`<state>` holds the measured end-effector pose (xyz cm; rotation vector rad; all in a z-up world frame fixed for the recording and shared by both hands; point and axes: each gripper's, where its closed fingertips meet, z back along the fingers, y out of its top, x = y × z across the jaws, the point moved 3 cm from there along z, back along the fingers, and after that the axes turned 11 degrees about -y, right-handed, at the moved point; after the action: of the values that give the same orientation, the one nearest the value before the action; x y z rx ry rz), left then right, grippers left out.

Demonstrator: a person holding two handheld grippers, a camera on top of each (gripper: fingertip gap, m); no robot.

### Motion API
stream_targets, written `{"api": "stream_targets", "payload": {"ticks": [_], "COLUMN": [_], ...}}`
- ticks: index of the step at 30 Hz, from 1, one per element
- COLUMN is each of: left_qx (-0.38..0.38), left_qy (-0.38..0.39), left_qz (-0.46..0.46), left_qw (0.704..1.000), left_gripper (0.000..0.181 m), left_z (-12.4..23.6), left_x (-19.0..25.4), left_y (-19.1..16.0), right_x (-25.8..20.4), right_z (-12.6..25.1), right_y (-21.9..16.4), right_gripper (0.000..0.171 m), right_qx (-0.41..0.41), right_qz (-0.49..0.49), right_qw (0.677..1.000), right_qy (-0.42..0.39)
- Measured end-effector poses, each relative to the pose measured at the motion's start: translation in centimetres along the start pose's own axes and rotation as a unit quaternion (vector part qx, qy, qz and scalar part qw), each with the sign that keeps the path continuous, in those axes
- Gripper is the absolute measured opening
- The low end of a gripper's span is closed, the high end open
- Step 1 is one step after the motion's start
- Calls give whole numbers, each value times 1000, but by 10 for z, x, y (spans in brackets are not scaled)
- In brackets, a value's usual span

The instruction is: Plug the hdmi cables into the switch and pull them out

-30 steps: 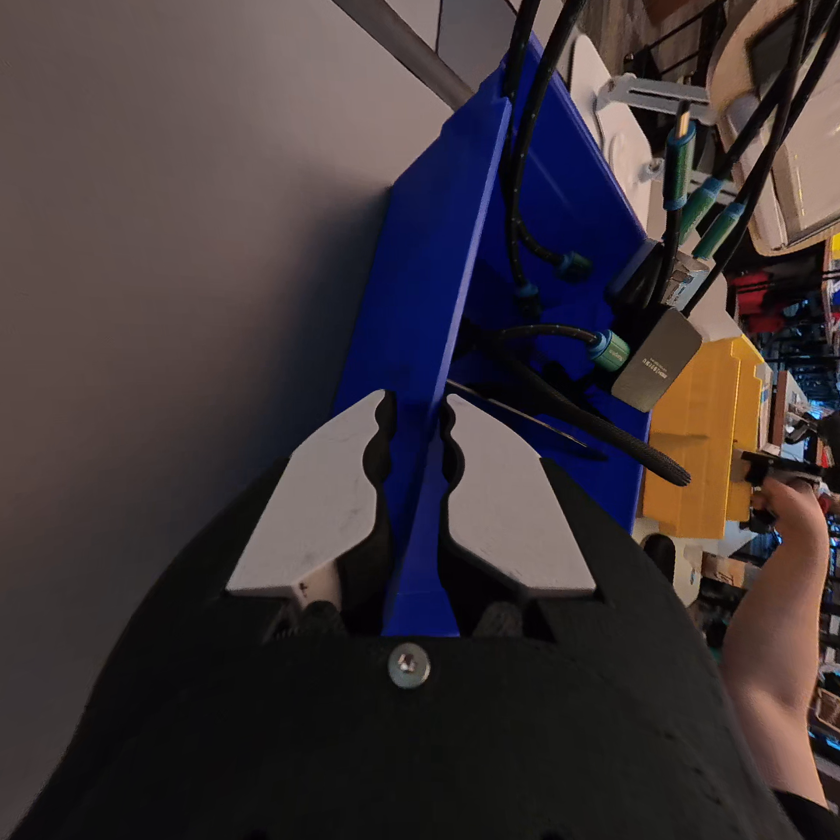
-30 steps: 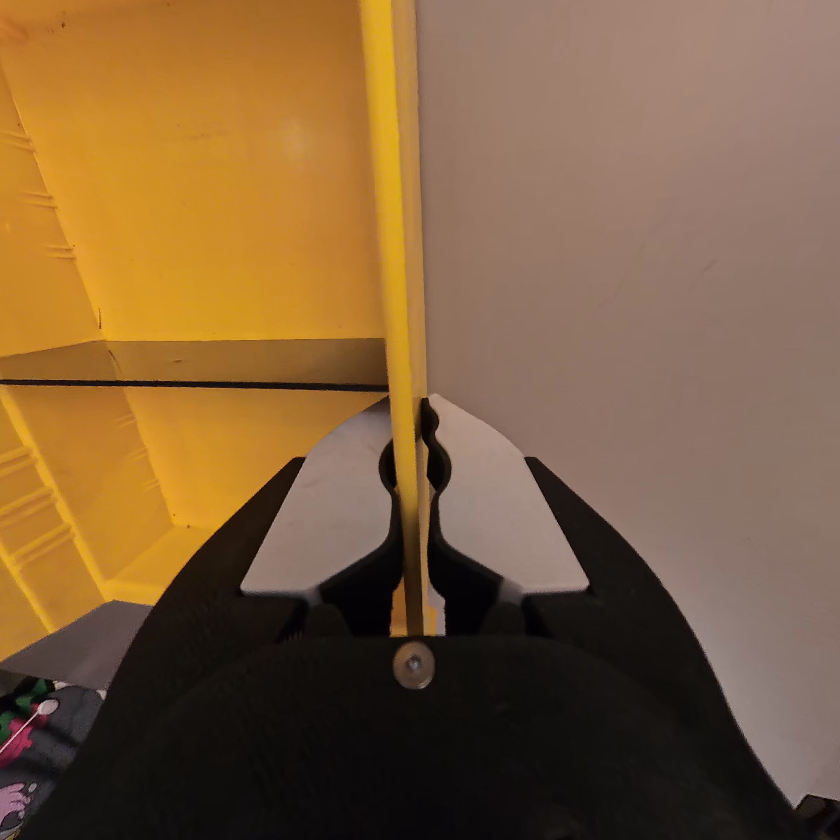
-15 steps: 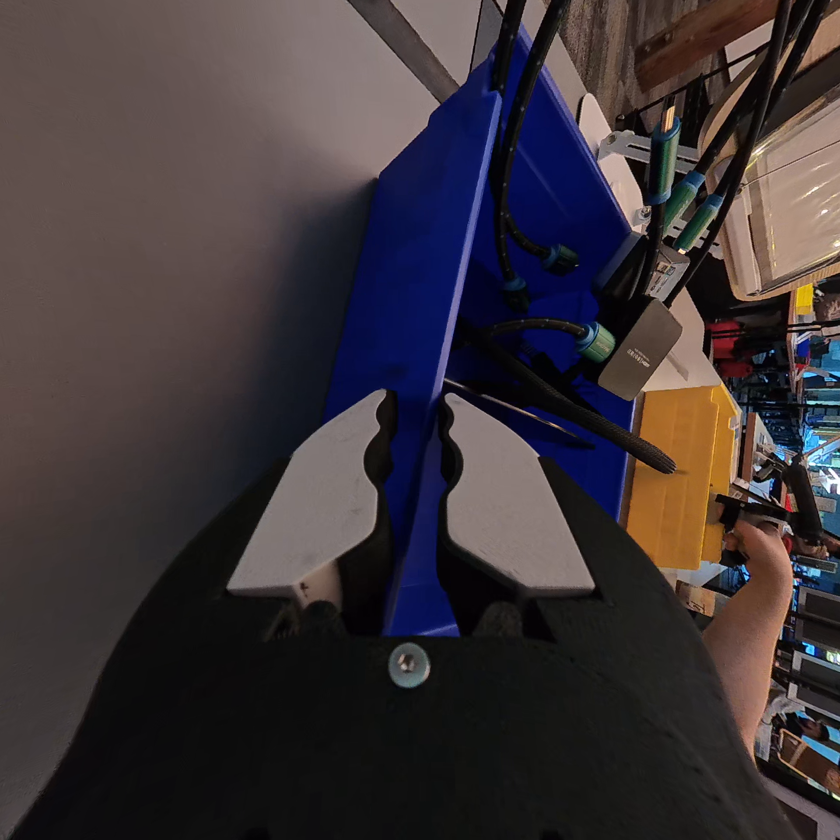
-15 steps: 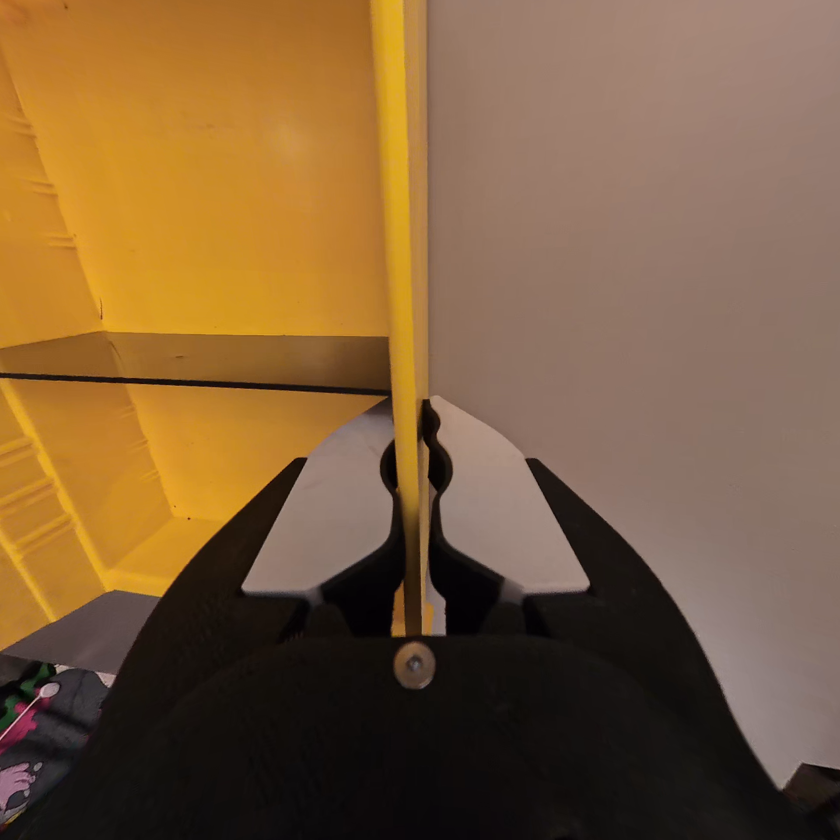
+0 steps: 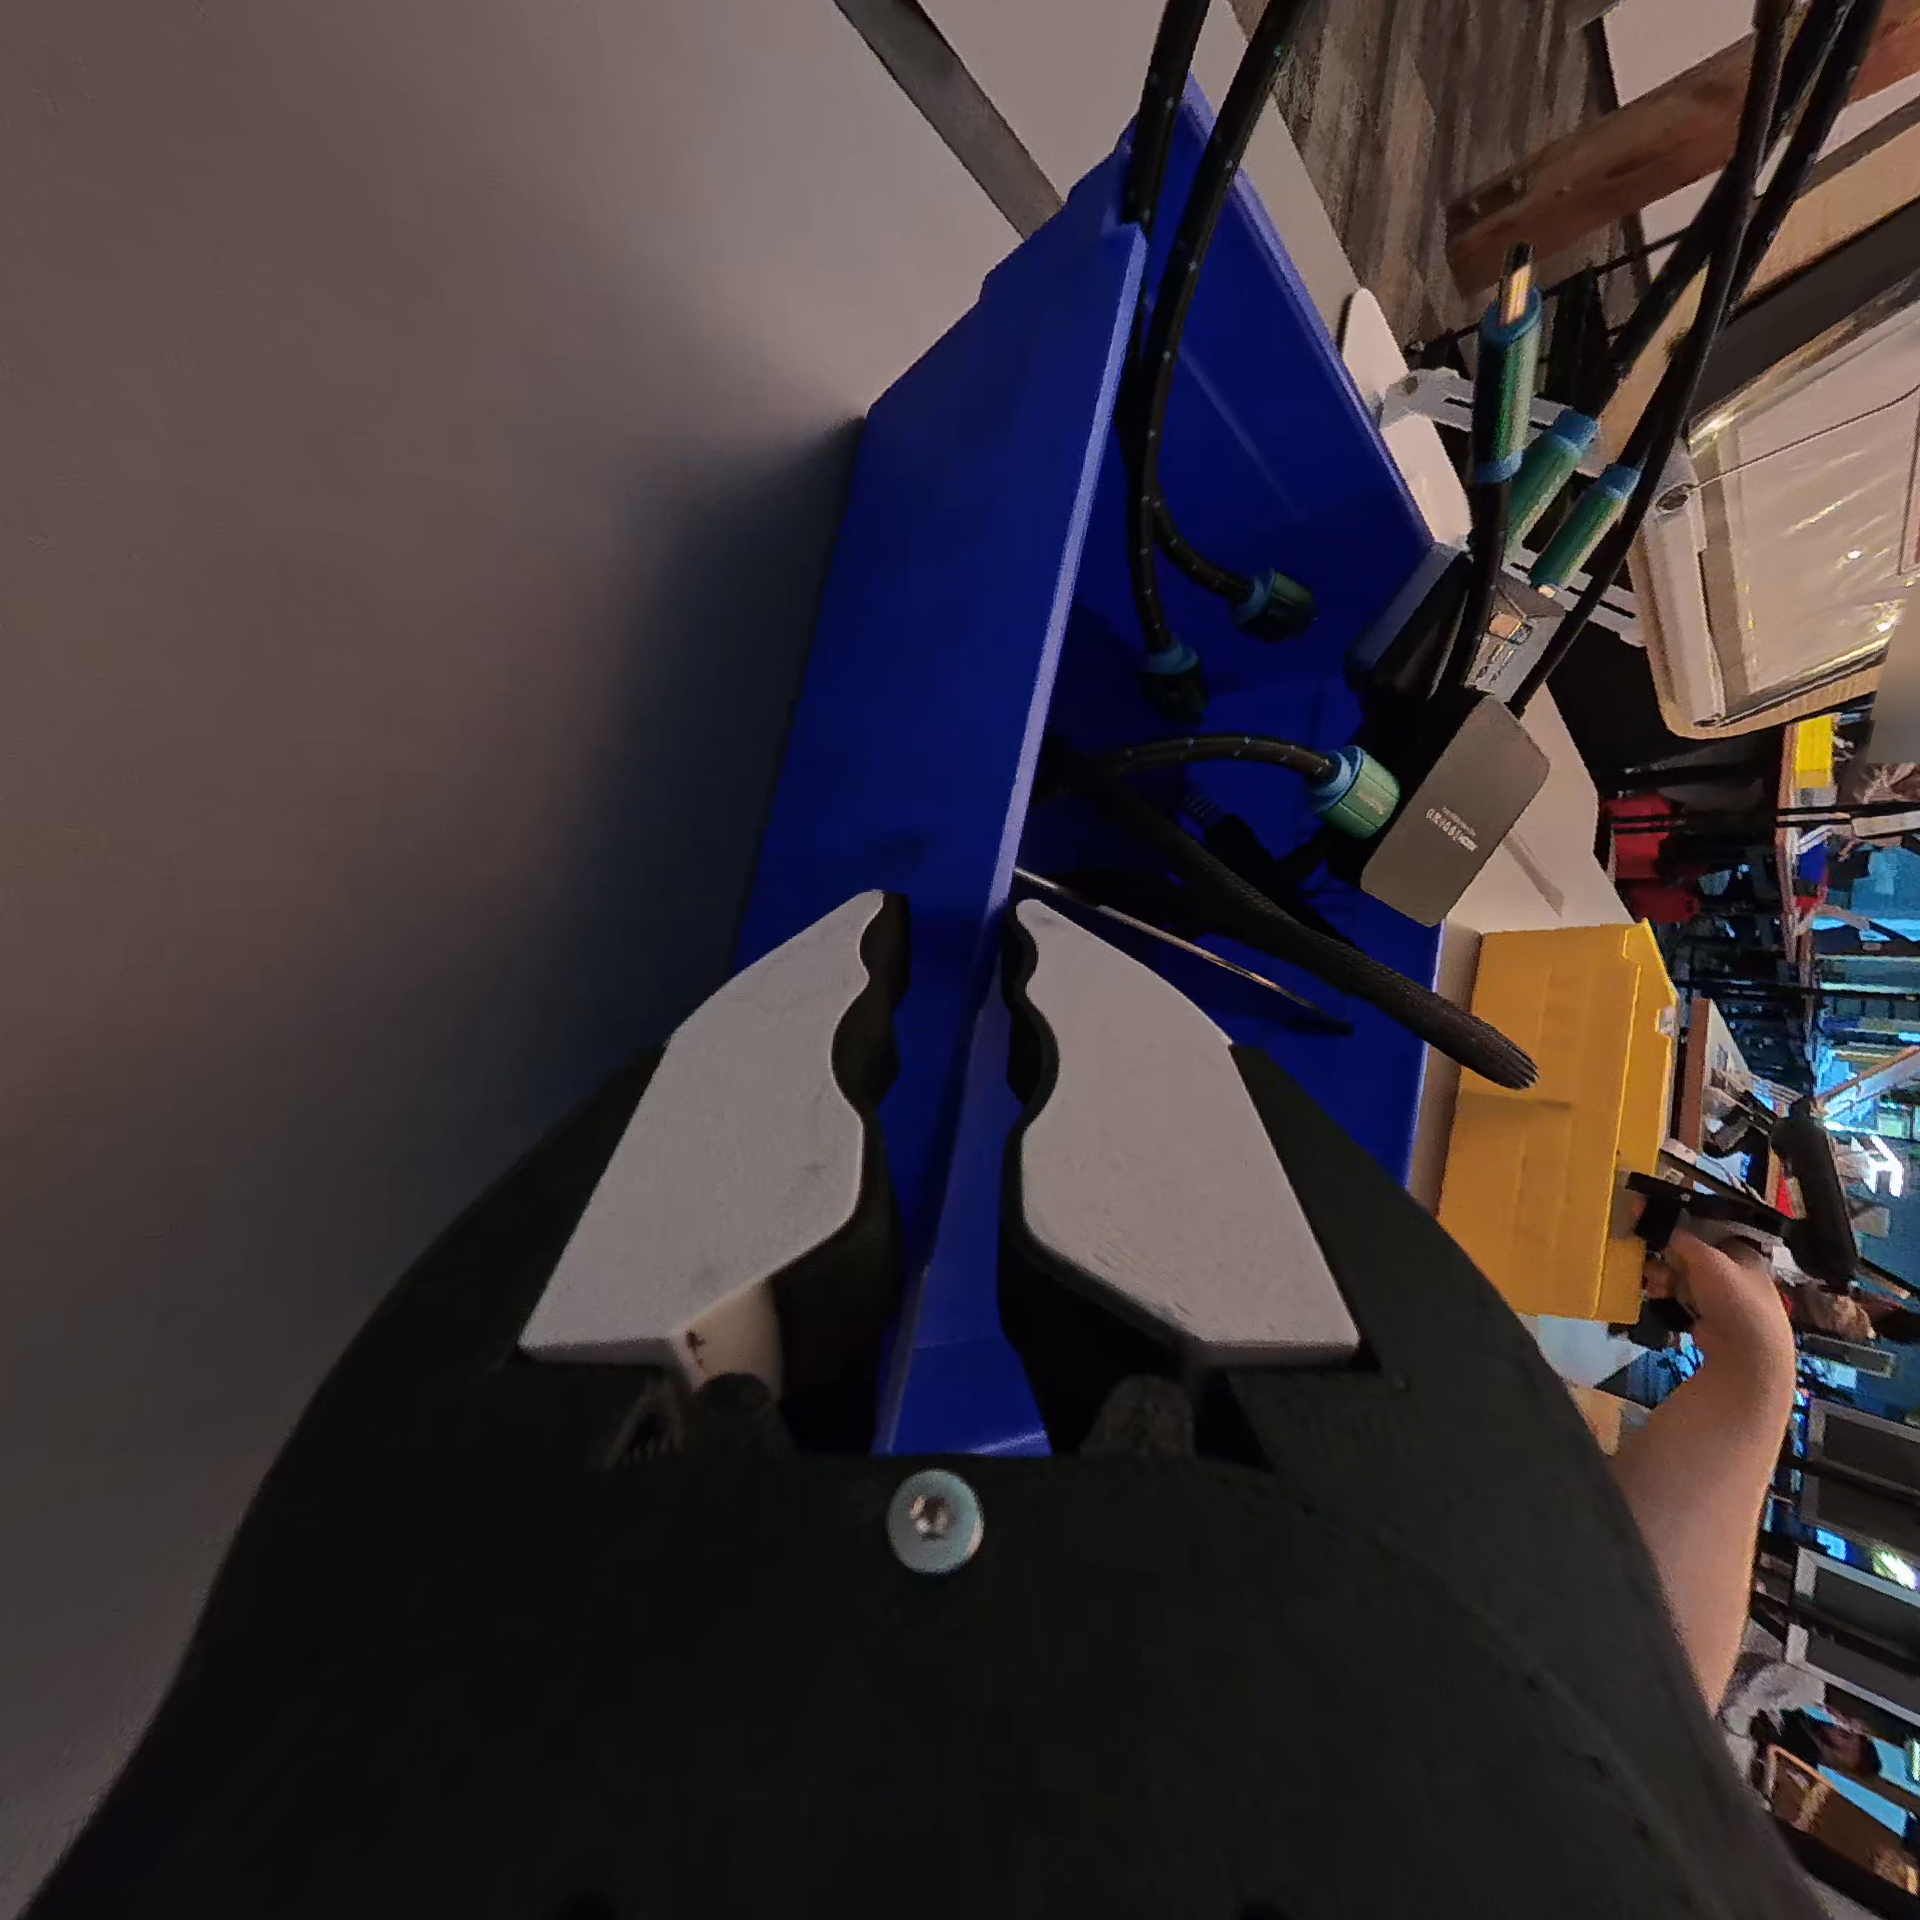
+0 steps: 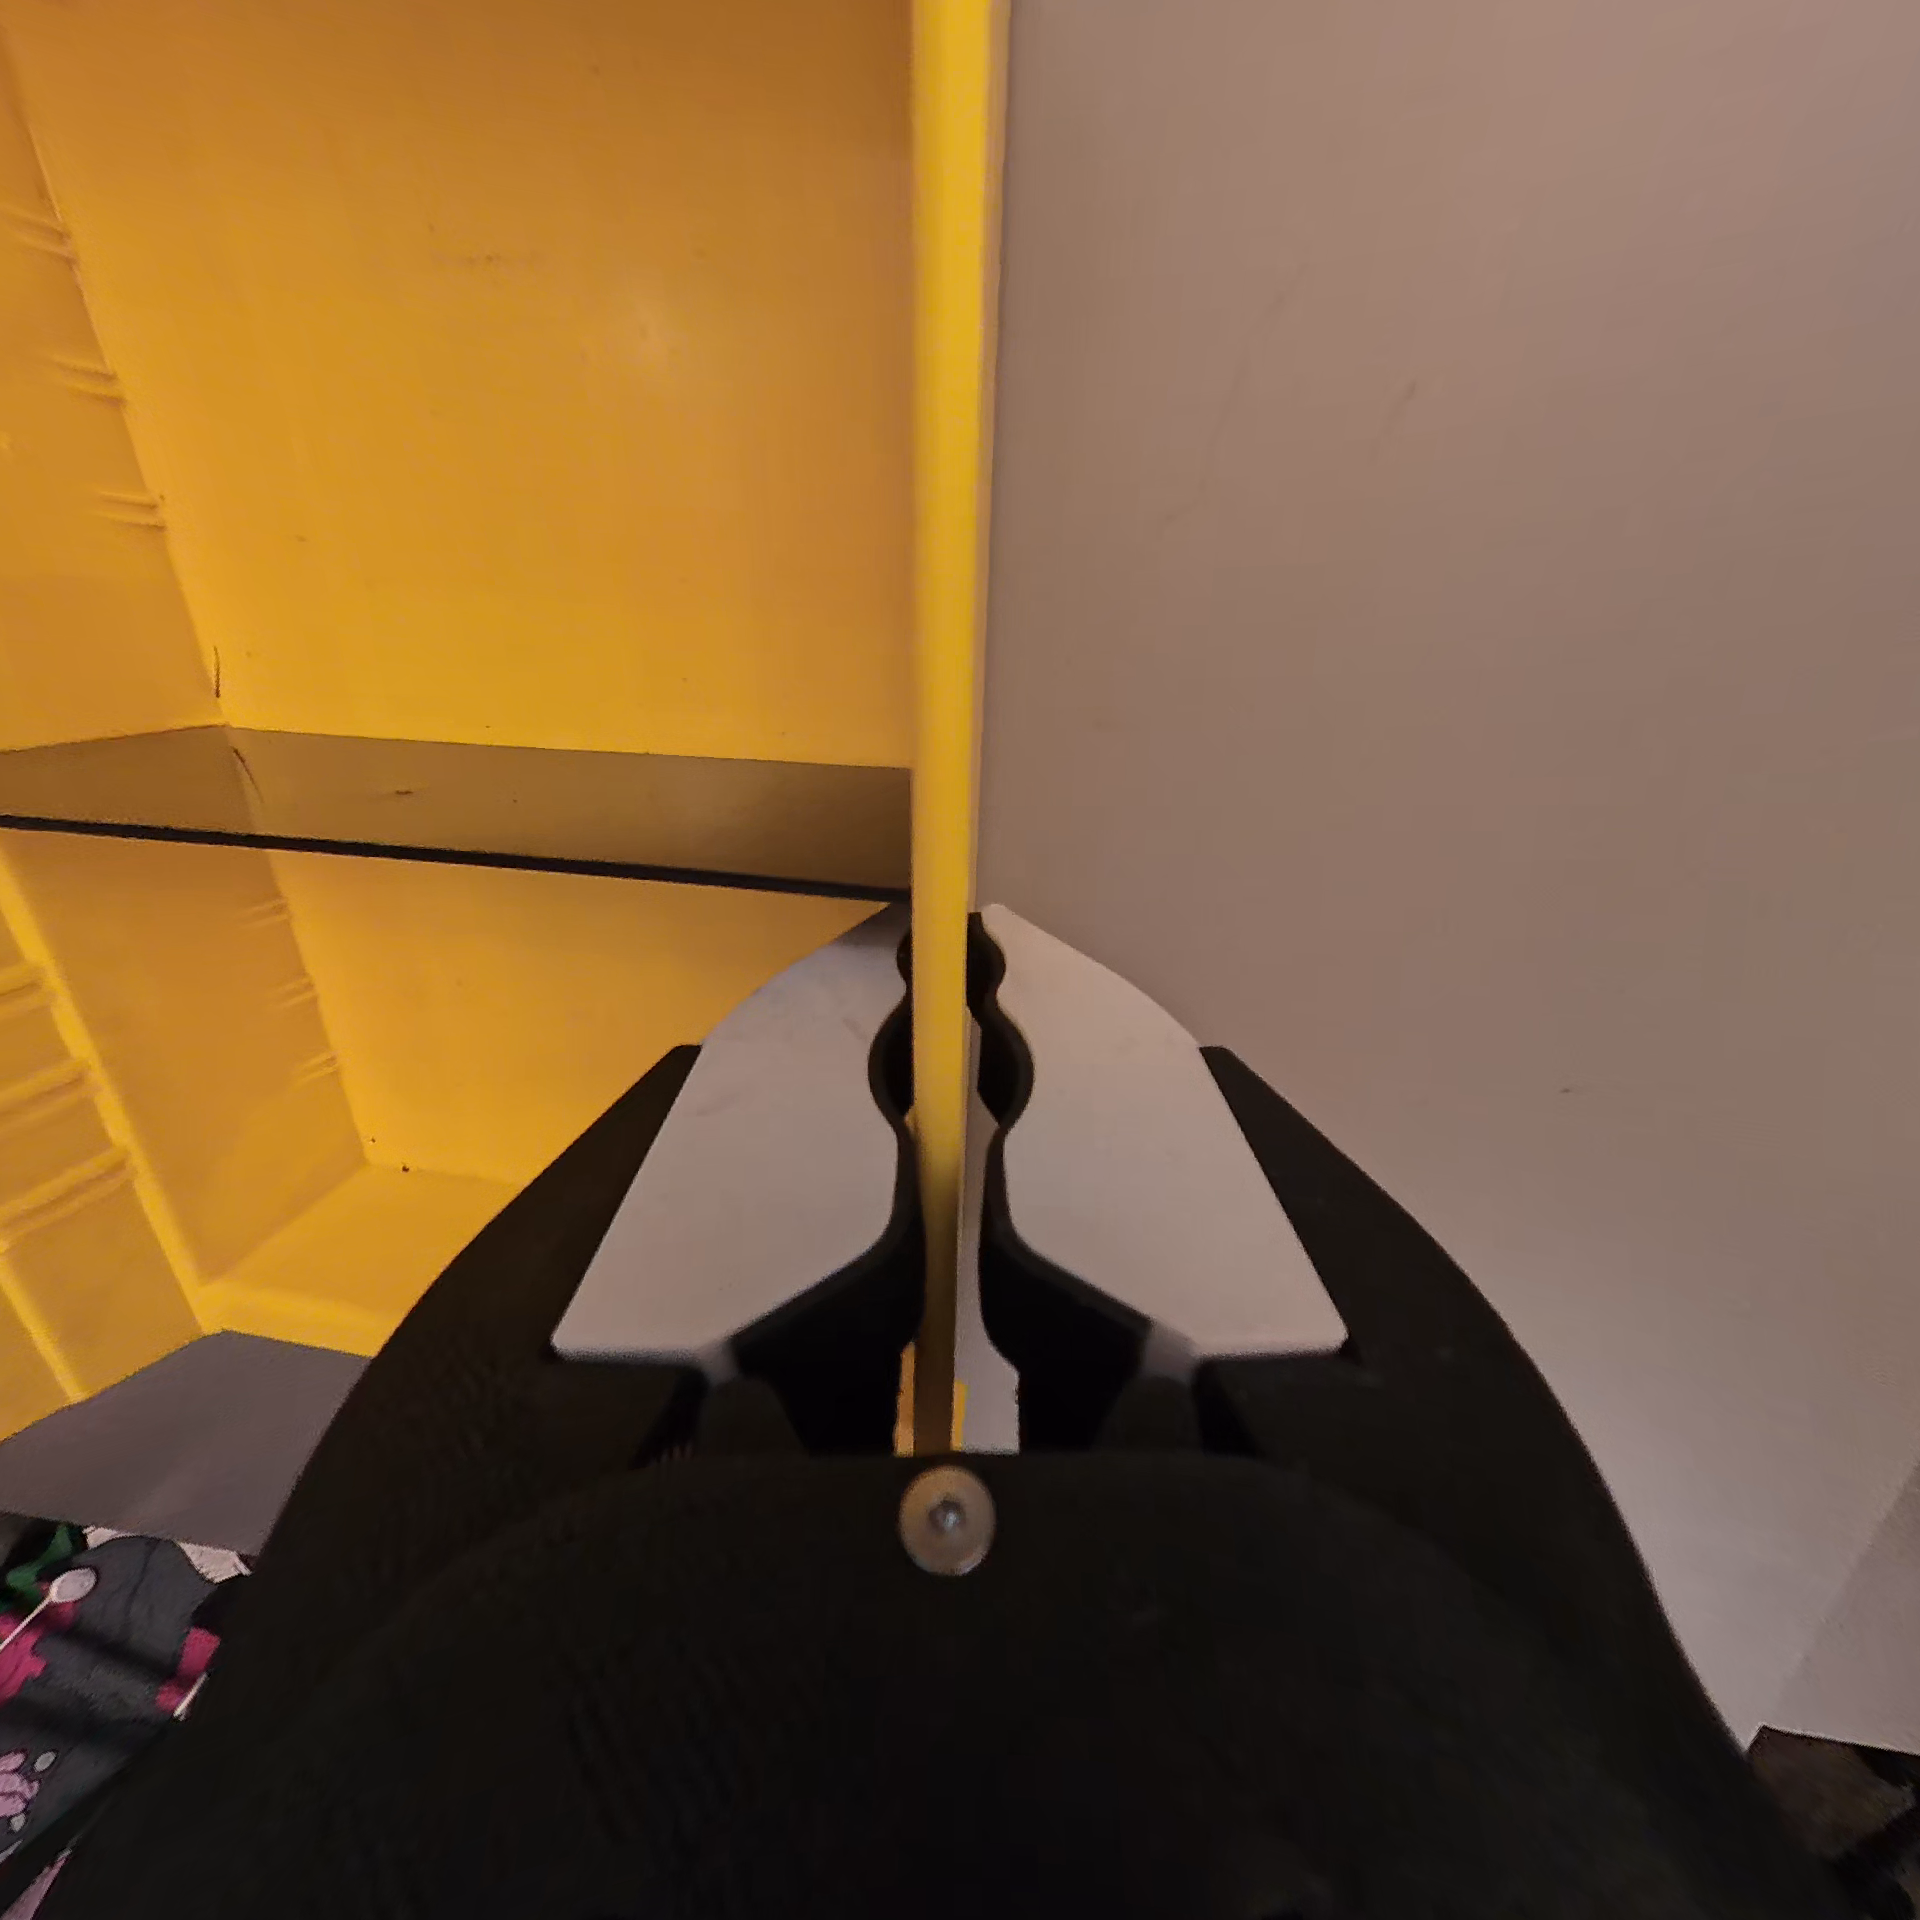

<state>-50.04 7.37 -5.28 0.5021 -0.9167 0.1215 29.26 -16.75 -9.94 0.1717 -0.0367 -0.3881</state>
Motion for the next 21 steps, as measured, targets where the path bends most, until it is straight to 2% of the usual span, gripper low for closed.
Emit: {"api": "stream_targets", "payload": {"ticks": [13,15,18,21], "left_qx": [9,55,94,124], "left_qy": [-18,-26,-17,-8], "left_qz": [-4,-18,-115,-273], "left_qw": [1000,998,989,954], "left_gripper": [14,14,20,29], "left_z": [8,19,39,46], "left_x": [2,9,29,67], "left_y": [1,13,26,37], "right_x": [7,9,9,13], "right_z": [-1,-2,3,18], "right_y": [0,-3,-6,-1], "right_gripper": [5,17,35,45], "right_qx": [-1,-7,2,45], "right_qz": [-6,9,20,21], "right_qw": [1000,1000,1000,998], "right_qy": [-3,-19,-22,-34]}}
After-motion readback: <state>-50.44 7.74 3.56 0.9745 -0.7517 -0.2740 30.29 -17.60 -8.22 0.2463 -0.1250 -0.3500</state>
